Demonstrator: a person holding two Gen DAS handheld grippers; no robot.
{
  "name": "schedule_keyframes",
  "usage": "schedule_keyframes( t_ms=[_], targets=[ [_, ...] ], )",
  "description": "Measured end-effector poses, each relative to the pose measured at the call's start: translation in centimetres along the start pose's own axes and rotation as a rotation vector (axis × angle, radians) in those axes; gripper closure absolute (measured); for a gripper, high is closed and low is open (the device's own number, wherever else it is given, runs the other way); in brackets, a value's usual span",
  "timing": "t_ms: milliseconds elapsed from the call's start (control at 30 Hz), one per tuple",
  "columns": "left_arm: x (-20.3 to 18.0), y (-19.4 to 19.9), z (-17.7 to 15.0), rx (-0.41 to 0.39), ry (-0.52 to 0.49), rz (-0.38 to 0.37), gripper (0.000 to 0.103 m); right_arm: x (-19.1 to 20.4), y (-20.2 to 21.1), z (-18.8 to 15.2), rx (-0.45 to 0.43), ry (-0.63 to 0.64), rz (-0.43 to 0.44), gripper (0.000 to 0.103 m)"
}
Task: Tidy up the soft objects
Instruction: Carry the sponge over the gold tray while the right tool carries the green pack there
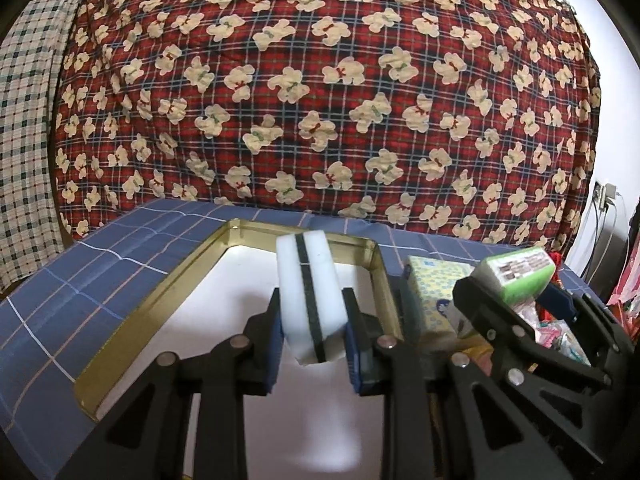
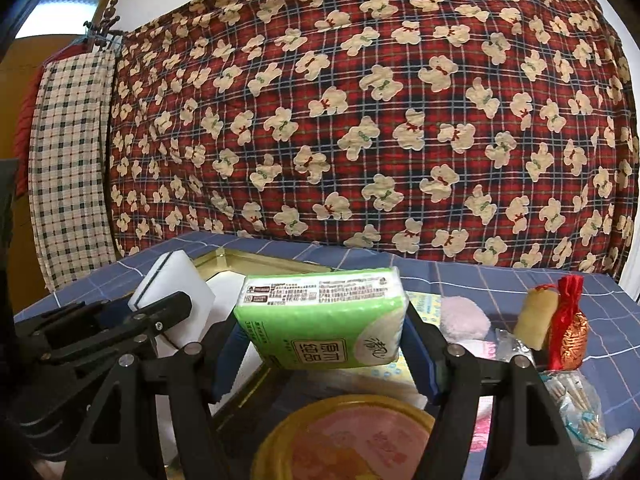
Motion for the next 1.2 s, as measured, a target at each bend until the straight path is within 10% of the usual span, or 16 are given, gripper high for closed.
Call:
schedule_keyframes(
  t_ms=[1200],
  targets=[
    [5.5,-4.2,1.0,0.242,-0.018,0.028,0.078,5.1,-6.3,1.6,0.280,0.114,0.041,0.031]
  ],
)
Point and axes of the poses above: each gripper's, at about its wrist camera, not at the fingertips, and y roughly against the way its jaws point, x to its left, z to its top, the point moved 10 cm from there along -y, roughly the way its jaws point, and after that the axes turned 5 degrees about y, right-handed, at the moved point
